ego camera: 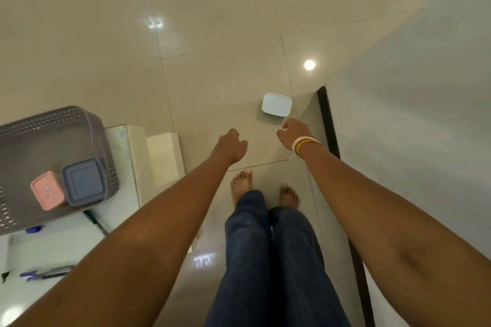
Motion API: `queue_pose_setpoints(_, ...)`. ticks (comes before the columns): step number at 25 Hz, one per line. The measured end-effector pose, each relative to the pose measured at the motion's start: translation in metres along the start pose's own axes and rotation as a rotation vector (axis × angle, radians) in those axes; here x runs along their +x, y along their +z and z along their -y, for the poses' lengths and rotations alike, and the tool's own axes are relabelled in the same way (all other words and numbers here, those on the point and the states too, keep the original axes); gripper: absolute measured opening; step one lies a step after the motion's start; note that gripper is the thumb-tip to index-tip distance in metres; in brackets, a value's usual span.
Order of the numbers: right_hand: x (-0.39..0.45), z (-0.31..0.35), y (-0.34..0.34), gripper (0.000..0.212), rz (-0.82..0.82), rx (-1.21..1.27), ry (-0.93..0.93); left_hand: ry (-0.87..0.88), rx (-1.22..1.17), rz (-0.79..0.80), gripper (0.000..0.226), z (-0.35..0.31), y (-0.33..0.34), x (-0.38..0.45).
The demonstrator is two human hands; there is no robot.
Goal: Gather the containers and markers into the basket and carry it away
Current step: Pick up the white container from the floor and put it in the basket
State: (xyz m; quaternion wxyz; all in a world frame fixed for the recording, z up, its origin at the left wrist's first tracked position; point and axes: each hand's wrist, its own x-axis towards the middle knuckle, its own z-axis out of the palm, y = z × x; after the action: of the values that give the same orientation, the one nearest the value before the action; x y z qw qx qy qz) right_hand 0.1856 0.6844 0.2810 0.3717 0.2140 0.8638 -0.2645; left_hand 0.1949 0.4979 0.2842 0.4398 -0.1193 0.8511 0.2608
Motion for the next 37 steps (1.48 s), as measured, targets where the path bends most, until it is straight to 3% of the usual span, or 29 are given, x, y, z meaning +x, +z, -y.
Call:
queue_pose_setpoints(6,0.190,-0.036,0.059,0.046,-0.063,-0.114,-0.034,-0.118,-0.057,-0.014,0.050,0.030,0.081,0.185)
queue_pose_setpoints(10,0.300,-0.059,0.095,0.062,-0.183,-0.209,-0.011,-0.113,0.064,-0.081,0.050,0.066,0.140,0.286)
queue_pose_setpoints(13,0.364,-0.064,0.107,0.074,-0.199,0.146,0.208,-0.032,0.240,-0.098,0.063,0.086,0.173,0.330)
queue_pose_setpoints(15,0.387,-0.067,0.113,0.081,-0.133,0.456,0.331,0.009,0.344,-0.004,0.076,0.095,0.184,0.345)
queue_pose_setpoints(18,0.402,-0.072,0.130,0.073,-0.114,0.588,0.316,-0.004,0.490,0.121,0.091,0.105,0.188,0.361)
queue_pose_setpoints(21,0.400,-0.066,0.144,0.082,-0.129,0.633,0.356,-0.044,0.580,0.218,0.095,0.094,0.175,0.366)
queue_pose_setpoints(23,0.393,-0.060,0.155,0.082,-0.041,0.609,0.378,-0.076,0.507,0.257,0.079,0.075,0.153,0.370)
queue_pose_setpoints(25,0.383,-0.053,0.166,0.072,0.089,0.681,0.368,-0.067,0.329,0.183,0.057,0.055,0.126,0.371)
queue_pose_setpoints(28,0.346,-0.032,0.171,0.051,0.142,0.823,0.336,-0.060,0.099,-0.012,0.047,0.044,0.091,0.342)
queue_pose_setpoints(33,0.220,0.015,0.121,0.051,0.167,0.812,0.247,-0.086,-0.304,-0.084,0.044,0.048,0.046,0.209)
queue_pose_setpoints(37,0.078,0.073,0.052,0.075,0.296,0.705,0.134,-0.071,-0.390,-0.159,0.030,0.045,-0.027,0.071)
